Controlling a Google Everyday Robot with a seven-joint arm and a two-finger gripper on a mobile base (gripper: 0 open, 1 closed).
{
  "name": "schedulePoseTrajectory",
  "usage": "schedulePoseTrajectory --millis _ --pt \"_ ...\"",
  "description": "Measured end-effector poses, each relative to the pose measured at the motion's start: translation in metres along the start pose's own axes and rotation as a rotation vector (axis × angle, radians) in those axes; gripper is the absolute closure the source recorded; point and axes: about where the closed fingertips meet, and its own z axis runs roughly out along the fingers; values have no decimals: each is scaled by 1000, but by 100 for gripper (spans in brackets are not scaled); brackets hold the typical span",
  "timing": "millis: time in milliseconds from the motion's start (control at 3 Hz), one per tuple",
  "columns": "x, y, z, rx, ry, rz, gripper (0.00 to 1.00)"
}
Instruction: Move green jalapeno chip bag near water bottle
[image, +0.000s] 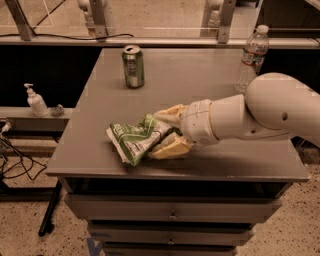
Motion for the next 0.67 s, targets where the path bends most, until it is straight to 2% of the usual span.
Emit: schedulePoseTrajectory --millis 333,667 --pt "-4 -8 -5 53 18 29 61" --pt "-12 -14 -29 129 48 56 84"
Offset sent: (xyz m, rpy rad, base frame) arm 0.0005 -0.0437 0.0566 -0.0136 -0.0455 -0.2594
